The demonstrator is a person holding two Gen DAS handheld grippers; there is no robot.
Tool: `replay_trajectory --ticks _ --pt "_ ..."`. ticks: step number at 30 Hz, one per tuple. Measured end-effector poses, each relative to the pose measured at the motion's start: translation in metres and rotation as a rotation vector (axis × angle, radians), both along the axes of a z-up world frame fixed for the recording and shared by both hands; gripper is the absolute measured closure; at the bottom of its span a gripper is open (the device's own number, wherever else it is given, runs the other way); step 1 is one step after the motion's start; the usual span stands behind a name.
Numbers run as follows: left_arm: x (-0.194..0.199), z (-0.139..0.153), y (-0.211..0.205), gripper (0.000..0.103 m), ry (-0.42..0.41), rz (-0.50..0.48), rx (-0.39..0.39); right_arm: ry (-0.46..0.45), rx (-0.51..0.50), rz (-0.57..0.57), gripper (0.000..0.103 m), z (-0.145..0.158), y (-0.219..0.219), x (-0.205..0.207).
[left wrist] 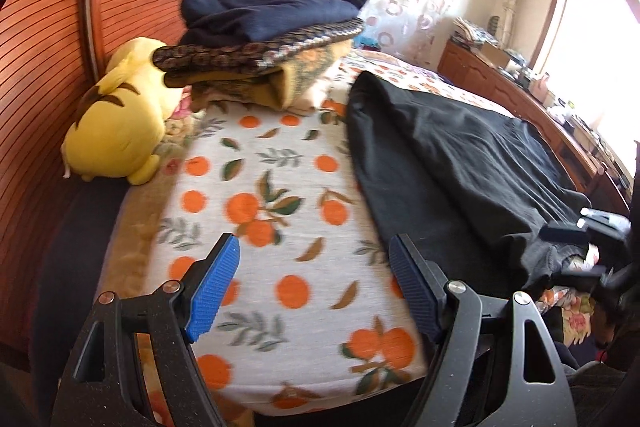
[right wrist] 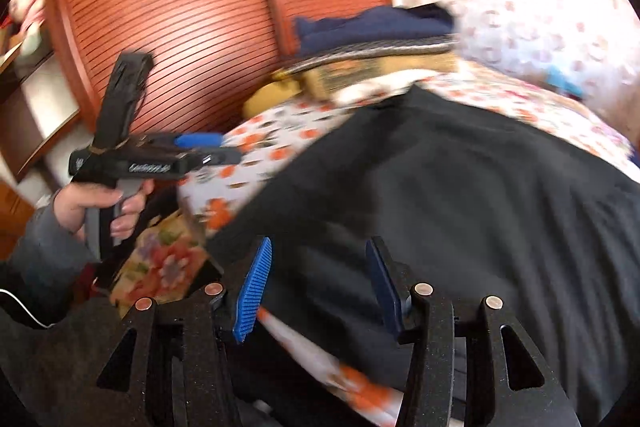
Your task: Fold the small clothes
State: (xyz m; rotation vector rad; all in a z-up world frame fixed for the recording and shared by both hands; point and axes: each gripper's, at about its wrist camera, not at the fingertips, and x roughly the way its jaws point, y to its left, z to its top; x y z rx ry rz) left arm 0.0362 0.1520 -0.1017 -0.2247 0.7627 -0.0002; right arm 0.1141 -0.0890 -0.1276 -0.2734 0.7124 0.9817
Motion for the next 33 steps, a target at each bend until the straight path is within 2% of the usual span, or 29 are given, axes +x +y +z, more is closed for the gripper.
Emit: replay_trajectory --ticks 8,14,16,17,18,19,21,26,33 --pt "-0.013 -0.001 0.033 0.025 -0.002 0.064 -0.001 0.022 -0.085 0.167 0.052 -0.042 0.069 0.005" --pt "-0.015 -0.003 0.040 0.025 -0.002 0.077 -0.012 -0.033 -0.144 0.198 0.052 -0.055 0.088 -0.008" --pt "-0.013 -0.003 0.040 0.025 -0.002 0.074 -0.015 -0.063 -0.157 0.194 0.063 -0.057 0.091 -0.009" --pt "-0.012 -0.003 0.039 0.025 -0.002 0.070 -0.015 -0.084 -0.163 0.191 0.072 -0.057 0.090 -0.010" --pt "-0.010 -0.003 0.037 0.025 -0.002 0.064 -0.014 -0.071 -0.151 0.208 0.091 -0.056 0.088 -0.011" --pt "-0.009 -0.003 0.036 0.025 -0.001 0.060 -0.013 -0.064 -0.147 0.211 0.096 -0.054 0.088 -0.012" --pt "-0.003 -0.002 0.032 0.025 0.000 0.048 -0.007 -0.068 -0.138 0.212 0.099 -0.049 0.080 -0.020" --pt "0.028 0.011 0.018 0.025 -0.014 -0.003 0.029 -0.046 -0.039 0.165 0.101 -0.031 0.051 -0.016" --pt "0.112 0.026 -0.020 0.025 -0.011 -0.133 0.037 -0.076 0.057 0.047 0.101 -0.005 0.002 -0.010"
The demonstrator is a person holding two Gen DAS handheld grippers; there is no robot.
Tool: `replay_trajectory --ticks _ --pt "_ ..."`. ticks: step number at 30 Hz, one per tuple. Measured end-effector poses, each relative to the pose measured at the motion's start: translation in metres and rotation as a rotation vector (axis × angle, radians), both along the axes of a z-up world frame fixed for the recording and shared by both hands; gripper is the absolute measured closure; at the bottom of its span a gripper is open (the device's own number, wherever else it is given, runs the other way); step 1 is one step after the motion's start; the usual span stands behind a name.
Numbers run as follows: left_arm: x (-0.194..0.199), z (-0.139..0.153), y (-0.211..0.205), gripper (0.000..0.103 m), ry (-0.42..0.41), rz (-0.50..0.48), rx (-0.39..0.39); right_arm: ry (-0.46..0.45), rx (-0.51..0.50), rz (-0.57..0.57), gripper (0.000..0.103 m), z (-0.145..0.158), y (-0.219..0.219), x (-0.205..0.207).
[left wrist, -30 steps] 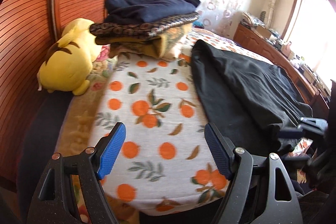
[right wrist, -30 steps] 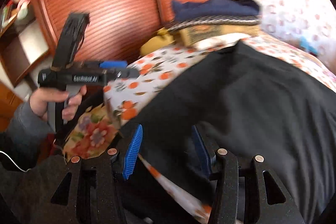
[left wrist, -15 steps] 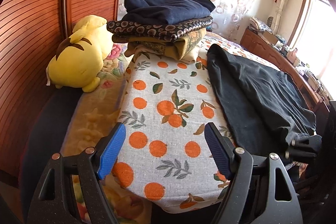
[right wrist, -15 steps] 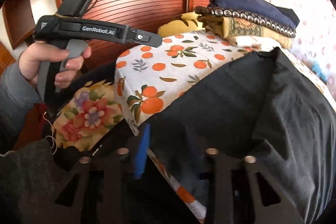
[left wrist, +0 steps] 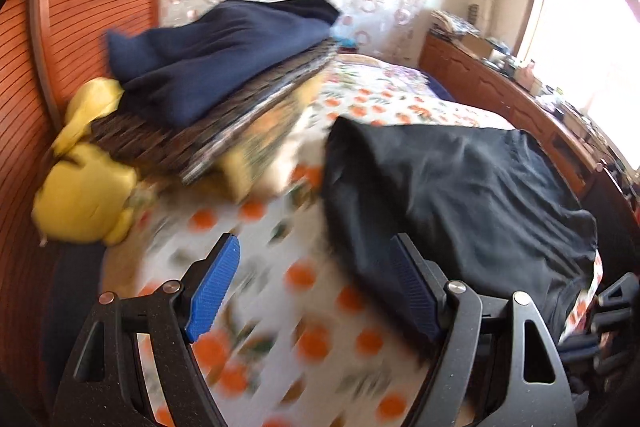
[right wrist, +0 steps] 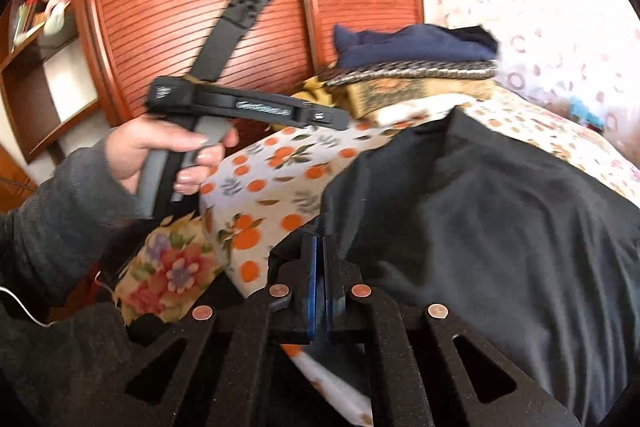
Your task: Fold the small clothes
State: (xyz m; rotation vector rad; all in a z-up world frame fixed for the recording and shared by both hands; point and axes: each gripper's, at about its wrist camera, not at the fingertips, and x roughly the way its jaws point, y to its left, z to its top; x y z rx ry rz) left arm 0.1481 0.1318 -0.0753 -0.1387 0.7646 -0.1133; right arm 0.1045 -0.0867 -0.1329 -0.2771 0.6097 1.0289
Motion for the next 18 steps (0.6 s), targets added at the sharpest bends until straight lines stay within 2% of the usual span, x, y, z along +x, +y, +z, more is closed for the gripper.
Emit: replay_trajectory --ticks 6,14,18 --pt "0.064 0.002 -0.030 0.025 0.035 -0.073 -0.025 0.002 0.042 -0.055 0.101 0.001 -0.020 -0.001" --pt "0.127 -0.010 -0.044 0.025 0.137 -0.069 0.064 0.002 0.082 -0.095 0.101 -0.001 -0.042 -0.006" --pt "0.143 -0.014 -0.048 0.035 0.172 -0.092 0.088 0.002 0.103 -0.112 0.101 -0.002 -0.052 -0.004"
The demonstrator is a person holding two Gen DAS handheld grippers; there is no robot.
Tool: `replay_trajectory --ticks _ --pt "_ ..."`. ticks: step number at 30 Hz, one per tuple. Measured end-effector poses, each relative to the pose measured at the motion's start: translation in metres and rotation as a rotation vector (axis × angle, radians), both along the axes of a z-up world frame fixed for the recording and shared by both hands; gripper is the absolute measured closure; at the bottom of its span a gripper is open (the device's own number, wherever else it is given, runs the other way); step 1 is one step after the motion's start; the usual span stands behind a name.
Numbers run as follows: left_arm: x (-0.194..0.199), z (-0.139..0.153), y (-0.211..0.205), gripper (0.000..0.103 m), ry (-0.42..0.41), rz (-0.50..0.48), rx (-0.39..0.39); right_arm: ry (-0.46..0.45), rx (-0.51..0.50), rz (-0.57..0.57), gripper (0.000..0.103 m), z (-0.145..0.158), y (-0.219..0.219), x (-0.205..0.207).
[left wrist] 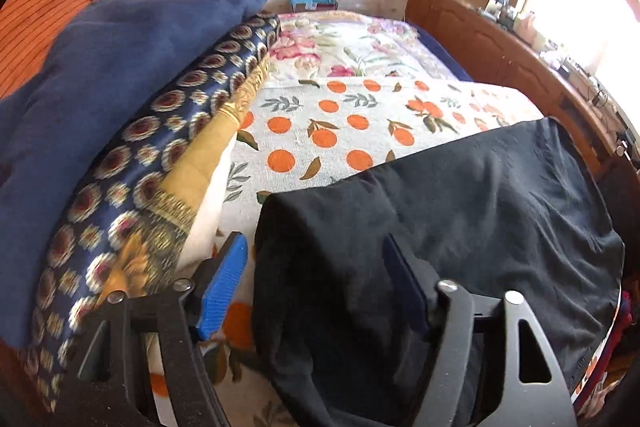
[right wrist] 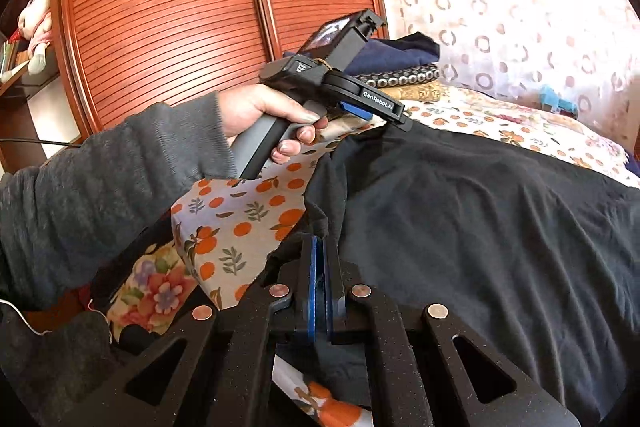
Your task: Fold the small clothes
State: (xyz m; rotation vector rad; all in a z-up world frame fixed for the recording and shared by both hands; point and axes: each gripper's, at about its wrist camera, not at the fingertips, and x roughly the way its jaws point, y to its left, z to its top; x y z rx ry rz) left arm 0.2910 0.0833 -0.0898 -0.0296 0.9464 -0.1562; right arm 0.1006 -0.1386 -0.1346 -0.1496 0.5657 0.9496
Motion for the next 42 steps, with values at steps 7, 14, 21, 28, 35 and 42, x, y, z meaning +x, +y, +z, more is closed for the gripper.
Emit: replay_trajectory --ticks 7,14,21,28,35,42 --pt "0.019 -0.011 -0.002 0.056 0.036 -0.005 0.045 -0.004 0.020 -0.026 0.101 -0.002 -0.009 -0.002" --pt "0.015 0.006 -0.020 0.089 0.025 -0.050 0.063 -0.012 0.047 -0.064 0.101 -0.002 -0.025 -0.003" --pt "0.001 0.067 -0.076 0.089 -0.078 -0.148 0.088 -0.057 0.092 -0.140 0.101 0.010 -0.065 -0.011" --pt "0.016 0.108 -0.159 0.089 -0.131 -0.230 0.113 -0.125 0.112 -0.285 0.101 0.028 -0.138 -0.029" --pt "0.040 0.123 -0.239 0.089 -0.130 -0.279 0.094 -0.174 0.096 -0.452 0.101 0.039 -0.212 -0.049" --pt "0.051 0.114 -0.317 0.089 -0.106 -0.349 0.102 -0.169 0.060 -0.566 0.101 0.029 -0.241 -0.071"
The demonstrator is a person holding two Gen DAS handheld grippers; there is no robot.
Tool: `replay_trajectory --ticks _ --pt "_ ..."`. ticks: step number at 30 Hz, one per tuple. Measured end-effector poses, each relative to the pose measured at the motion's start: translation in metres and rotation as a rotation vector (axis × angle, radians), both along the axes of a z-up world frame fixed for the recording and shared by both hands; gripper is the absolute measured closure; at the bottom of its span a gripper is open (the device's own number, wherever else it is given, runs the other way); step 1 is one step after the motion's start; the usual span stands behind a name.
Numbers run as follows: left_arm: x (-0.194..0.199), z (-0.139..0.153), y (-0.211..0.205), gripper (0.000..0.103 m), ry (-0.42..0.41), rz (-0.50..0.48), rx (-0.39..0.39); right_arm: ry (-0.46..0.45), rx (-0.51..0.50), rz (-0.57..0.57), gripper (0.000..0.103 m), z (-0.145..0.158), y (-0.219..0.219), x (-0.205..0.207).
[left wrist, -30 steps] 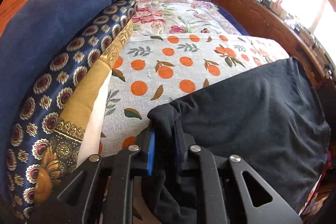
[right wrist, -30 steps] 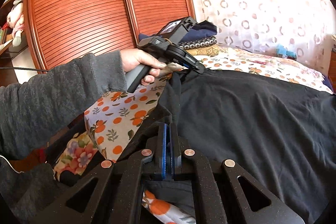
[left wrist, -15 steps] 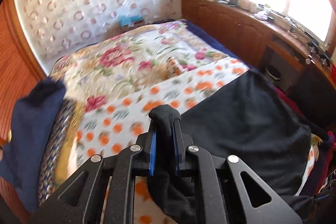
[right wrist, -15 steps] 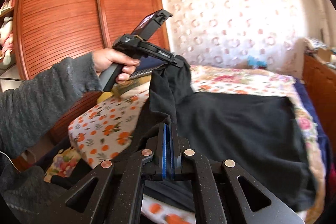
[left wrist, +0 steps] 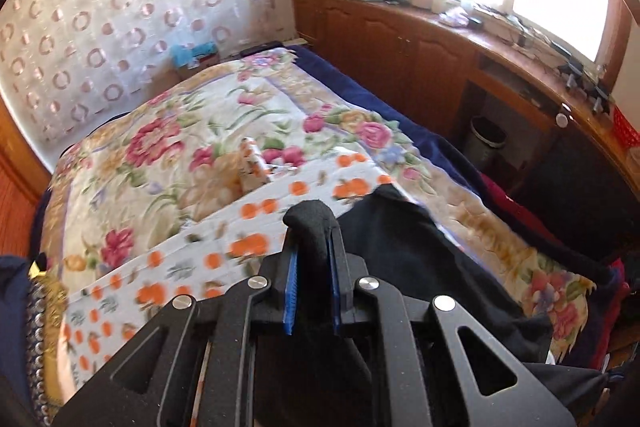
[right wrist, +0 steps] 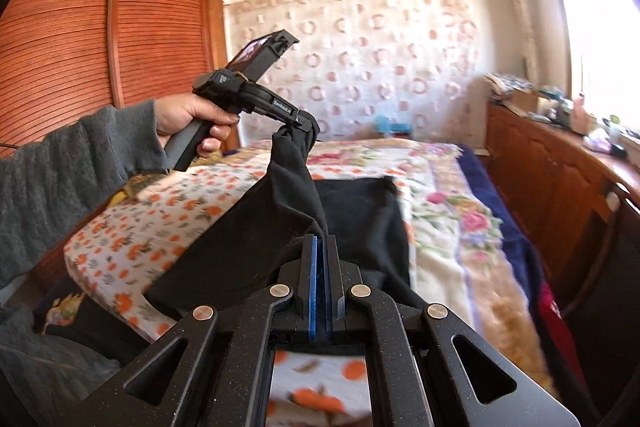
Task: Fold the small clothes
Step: 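Grasp the shirt with the left tool while the right tool holds, lift both, then lower the shirt onto the bed and open the left tool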
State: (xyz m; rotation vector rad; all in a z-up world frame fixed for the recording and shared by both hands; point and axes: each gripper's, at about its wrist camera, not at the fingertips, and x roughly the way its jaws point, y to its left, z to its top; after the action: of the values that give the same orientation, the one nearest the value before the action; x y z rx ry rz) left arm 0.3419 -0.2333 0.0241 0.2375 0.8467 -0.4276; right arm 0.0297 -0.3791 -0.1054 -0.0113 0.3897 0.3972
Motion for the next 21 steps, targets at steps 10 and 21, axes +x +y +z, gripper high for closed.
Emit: replay_trajectory --ticks 10,21 --pt "0.000 -0.014 -0.032 0.069 0.015 -0.047 0.000 0.108 -0.014 -0.110 0.101 -0.016 -0.013 0.006" --pt "-0.036 -0.019 0.017 0.032 -0.012 -0.140 -0.012 0.198 0.011 -0.171 0.101 -0.005 -0.029 0.017"
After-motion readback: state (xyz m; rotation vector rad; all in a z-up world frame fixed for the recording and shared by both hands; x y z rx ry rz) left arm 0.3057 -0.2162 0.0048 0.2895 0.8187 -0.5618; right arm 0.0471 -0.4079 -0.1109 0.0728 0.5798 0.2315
